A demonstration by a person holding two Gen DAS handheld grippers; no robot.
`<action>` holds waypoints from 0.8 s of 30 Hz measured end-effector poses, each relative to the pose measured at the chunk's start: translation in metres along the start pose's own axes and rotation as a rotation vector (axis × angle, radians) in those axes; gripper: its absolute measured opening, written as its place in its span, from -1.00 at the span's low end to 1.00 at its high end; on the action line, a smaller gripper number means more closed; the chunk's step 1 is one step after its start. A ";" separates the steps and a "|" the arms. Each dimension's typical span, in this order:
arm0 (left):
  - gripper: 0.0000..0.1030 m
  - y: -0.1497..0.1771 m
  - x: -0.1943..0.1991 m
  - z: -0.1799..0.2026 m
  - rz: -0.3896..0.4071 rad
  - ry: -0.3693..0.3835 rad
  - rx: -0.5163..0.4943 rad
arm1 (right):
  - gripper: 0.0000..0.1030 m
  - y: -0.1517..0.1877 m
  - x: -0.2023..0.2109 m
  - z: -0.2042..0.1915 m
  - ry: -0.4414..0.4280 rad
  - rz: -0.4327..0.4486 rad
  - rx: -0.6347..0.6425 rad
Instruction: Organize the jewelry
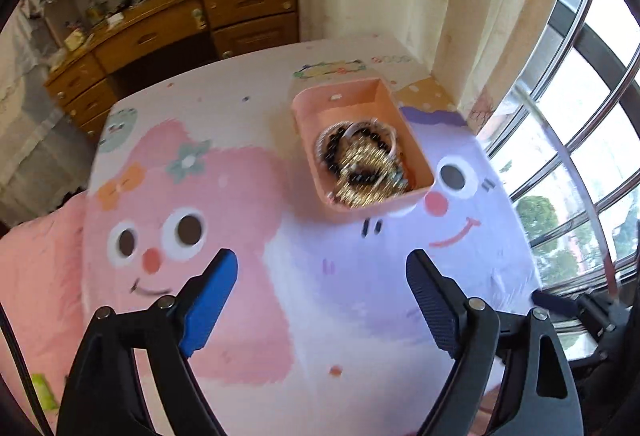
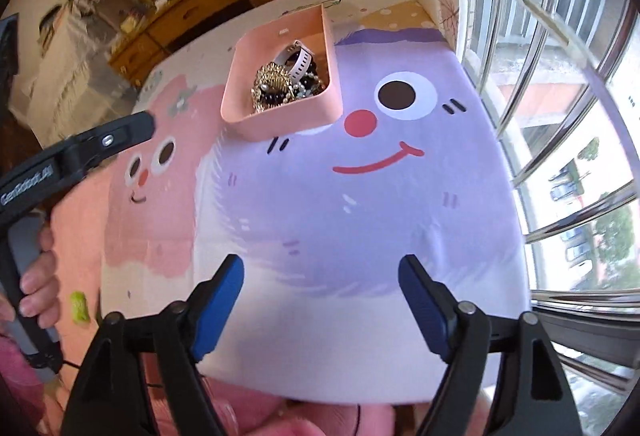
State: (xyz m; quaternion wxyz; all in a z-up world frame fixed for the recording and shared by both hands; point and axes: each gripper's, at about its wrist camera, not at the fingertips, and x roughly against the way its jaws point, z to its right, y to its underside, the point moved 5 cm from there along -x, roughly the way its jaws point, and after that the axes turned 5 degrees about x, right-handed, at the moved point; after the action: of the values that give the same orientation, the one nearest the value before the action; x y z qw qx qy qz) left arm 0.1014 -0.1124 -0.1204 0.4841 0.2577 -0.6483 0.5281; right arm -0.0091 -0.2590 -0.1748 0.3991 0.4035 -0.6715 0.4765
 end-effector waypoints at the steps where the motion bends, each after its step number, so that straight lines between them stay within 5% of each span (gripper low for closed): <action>1: 0.68 0.006 0.007 -0.003 -0.005 -0.030 0.002 | 0.64 0.001 0.006 -0.004 0.009 -0.018 0.025; 6: 0.76 0.037 0.029 -0.029 -0.035 -0.130 0.076 | 0.64 0.007 0.027 -0.031 -0.025 -0.062 0.078; 10: 0.76 0.051 0.043 -0.053 0.018 -0.183 0.119 | 0.65 0.008 0.031 -0.051 -0.111 -0.041 0.020; 14: 0.76 0.042 0.059 -0.069 0.077 -0.164 0.156 | 0.65 0.006 0.021 -0.069 -0.096 -0.060 0.003; 18: 0.77 0.022 0.078 -0.087 0.156 -0.181 0.173 | 0.65 -0.014 0.035 -0.085 -0.057 0.018 0.033; 24: 0.85 0.016 0.085 -0.109 0.154 -0.100 0.276 | 0.65 -0.035 0.050 -0.110 -0.031 0.072 0.078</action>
State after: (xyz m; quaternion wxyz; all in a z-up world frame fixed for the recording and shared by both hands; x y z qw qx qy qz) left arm 0.0928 0.0100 -0.0534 0.3694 0.2972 -0.6107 0.6342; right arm 0.0219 -0.1690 -0.0925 0.3552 0.4014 -0.6728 0.5100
